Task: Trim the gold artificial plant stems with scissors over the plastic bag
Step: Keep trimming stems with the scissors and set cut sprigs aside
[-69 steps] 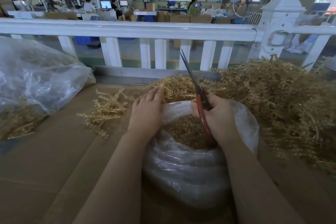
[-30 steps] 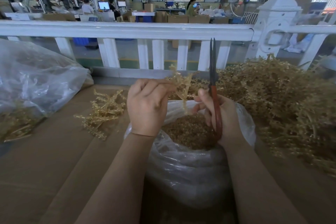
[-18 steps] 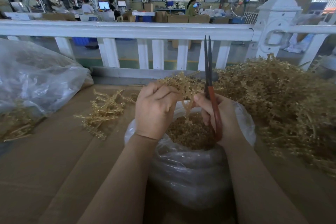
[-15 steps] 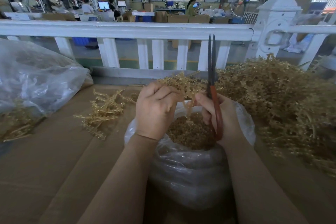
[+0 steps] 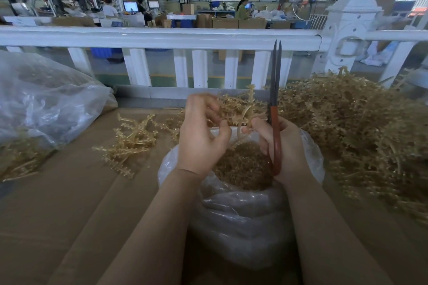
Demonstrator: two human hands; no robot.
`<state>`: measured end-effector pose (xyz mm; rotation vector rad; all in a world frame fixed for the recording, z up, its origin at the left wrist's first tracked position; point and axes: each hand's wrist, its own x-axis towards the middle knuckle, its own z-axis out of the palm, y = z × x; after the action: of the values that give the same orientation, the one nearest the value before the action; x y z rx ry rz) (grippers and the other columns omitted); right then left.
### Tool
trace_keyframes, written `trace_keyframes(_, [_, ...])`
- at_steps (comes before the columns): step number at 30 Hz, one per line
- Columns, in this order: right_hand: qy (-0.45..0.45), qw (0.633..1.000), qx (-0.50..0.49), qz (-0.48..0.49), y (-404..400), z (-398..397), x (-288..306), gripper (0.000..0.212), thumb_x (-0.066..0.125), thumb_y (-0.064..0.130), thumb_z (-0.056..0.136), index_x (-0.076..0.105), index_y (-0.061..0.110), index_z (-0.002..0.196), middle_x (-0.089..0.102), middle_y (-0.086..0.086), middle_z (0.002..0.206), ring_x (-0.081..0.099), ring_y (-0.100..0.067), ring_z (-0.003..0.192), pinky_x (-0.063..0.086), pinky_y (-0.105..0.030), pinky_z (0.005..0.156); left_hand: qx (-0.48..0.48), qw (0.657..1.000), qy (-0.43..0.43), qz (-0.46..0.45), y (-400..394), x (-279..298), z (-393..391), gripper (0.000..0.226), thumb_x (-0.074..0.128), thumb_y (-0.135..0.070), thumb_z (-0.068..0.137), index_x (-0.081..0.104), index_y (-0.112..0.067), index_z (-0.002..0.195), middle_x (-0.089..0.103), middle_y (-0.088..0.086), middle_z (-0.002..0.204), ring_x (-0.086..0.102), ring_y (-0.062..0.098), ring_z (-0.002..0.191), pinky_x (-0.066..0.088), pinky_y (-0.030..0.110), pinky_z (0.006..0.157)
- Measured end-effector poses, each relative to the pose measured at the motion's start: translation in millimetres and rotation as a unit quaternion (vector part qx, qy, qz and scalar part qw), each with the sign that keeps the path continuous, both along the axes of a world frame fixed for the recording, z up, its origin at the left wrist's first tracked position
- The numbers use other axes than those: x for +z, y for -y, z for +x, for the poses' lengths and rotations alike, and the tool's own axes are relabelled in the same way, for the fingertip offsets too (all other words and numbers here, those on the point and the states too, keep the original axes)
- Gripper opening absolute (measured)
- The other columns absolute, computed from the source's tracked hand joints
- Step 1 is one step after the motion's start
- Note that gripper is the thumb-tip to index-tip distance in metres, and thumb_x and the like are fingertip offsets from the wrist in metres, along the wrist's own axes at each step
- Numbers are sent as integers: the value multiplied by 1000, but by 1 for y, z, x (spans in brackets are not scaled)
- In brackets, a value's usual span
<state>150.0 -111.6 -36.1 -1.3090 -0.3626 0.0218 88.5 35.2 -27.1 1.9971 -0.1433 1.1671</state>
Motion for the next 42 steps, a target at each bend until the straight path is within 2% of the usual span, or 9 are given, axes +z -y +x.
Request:
trace_keyframes(3, [17, 1000, 10, 1, 1, 0, 0, 19, 69, 12, 94, 65, 15, 75, 55, 13, 48, 53, 1, 44, 40, -9, 47, -98, 979, -149, -98, -2, 3, -2, 38, 62, -49, 82, 55, -21, 106, 63, -10, 100, 59, 0, 84, 50, 18, 75])
trace_keyframes(5, [21, 1000, 11, -5, 0, -2, 1, 17, 70, 12, 93, 66, 14, 77, 57, 12, 49, 54, 2, 45, 40, -9, 46, -152, 951, -236, -132, -1, 3, -1, 60, 68, -61, 71, 62, -17, 111, 68, -4, 100, 66, 10, 93, 54, 28, 83])
trace_keyframes(10, [29, 999, 12, -6, -1, -2, 3, 22, 72, 11, 92, 67, 17, 71, 56, 11, 51, 54, -1, 47, 42, -11, 50, -226, 929, -245, -160, 1, 6, 3, 16, 75, -24, 85, 74, -9, 80, 68, 7, 70, 61, 20, 63, 53, 37, 65])
trace_keyframes(15, [13, 1000, 15, 24, 2, -5, 5, 23, 77, 27, 84, 67, 22, 65, 47, 5, 48, 41, -8, 43, 35, -18, 45, -285, 873, -263, -294, -2, 12, 0, 13, 71, -28, 78, 79, -22, 70, 69, 0, 66, 61, 9, 57, 52, 21, 57])
trace_keyframes(20, [9, 998, 42, 53, 2, -7, 7, 12, 74, 20, 87, 68, 13, 79, 52, 8, 48, 44, -5, 41, 35, -16, 43, -286, 882, -235, -292, 0, 9, 1, 25, 66, -12, 93, 75, -19, 70, 68, 4, 68, 60, 11, 59, 51, 21, 57])
trace_keyframes(25, [33, 997, 69, 25, 6, -5, 5, 41, 72, 30, 83, 64, -6, 101, 58, 9, 50, 34, -9, 41, 25, -20, 41, -265, 903, -203, -273, -3, 8, 1, 21, 63, -12, 95, 73, -16, 77, 71, 0, 71, 64, 8, 64, 52, 19, 64])
trace_keyframes(32, [13, 996, 76, 37, 4, -2, 3, 26, 74, 24, 79, 70, 4, 95, 66, -4, 69, 37, -10, 44, 29, -22, 42, -227, 919, -188, -261, -4, 6, 4, 13, 64, -17, 95, 73, -20, 87, 71, -3, 74, 65, 7, 69, 52, 20, 70])
trace_keyframes(38, [26, 997, 69, 29, 3, -2, 2, 10, 77, 27, 73, 77, 22, 81, 65, 1, 64, 41, -7, 44, 31, -18, 43, -175, 916, -185, -309, 0, 3, 6, 7, 76, -13, 85, 71, -9, 84, 71, 5, 71, 60, 9, 54, 50, 21, 53])
trace_keyframes(42, [73, 995, 60, 20, 0, -2, 1, 13, 71, 1, 87, 73, 14, 86, 66, 5, 64, 55, 0, 48, 42, -10, 49, -209, 918, -198, -271, 4, 5, 5, 11, 68, -11, 92, 74, -8, 84, 74, 4, 72, 63, 11, 57, 54, 21, 55])
